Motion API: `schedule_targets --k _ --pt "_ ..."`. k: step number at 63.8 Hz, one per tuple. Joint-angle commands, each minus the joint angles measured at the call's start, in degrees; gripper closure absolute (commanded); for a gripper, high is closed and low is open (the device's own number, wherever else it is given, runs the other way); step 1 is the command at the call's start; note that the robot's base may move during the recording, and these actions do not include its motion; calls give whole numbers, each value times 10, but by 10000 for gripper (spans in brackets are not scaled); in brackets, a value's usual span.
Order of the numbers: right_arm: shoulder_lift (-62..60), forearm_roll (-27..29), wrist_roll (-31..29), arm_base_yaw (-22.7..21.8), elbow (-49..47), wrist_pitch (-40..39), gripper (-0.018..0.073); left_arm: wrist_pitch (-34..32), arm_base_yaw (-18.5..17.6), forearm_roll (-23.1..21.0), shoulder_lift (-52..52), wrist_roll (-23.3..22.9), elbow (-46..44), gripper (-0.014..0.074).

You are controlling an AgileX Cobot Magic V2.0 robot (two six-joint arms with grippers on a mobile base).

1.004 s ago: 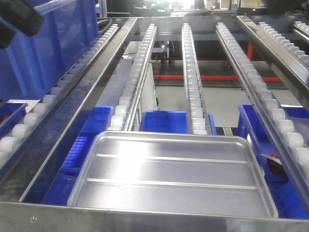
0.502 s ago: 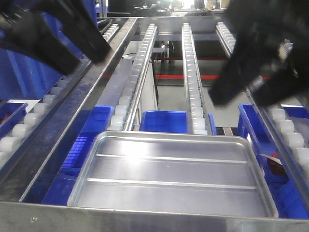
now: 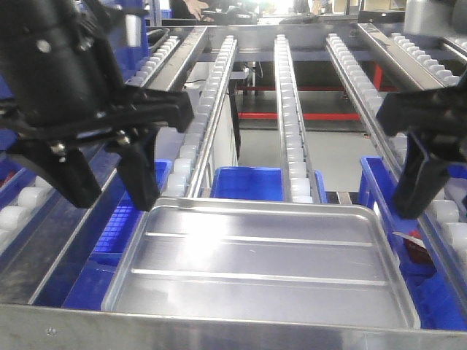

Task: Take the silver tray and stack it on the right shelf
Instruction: 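Lower both grippers onto opposite short edges of the silver tray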

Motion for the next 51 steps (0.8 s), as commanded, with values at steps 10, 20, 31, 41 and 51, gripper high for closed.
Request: schedule_targets --k 10,20,31,41,51 --pt "37 -10 3 -3 -21 -50 58 -31 -4 6 8 -23 -19 323" --pt "60 -10 3 -3 -21 -77 58 -34 -4 12 34 -30 -19 323" --pt "76 -10 3 -3 -21 -97 58 -44 -4 12 60 -31 -19 323" --pt "94 -10 3 -3 -21 -109 58 -46 -3 14 75 -51 -19 323" --pt "115 -10 3 -3 -21 -119 58 -52 -3 20 81 -61 -19 323"
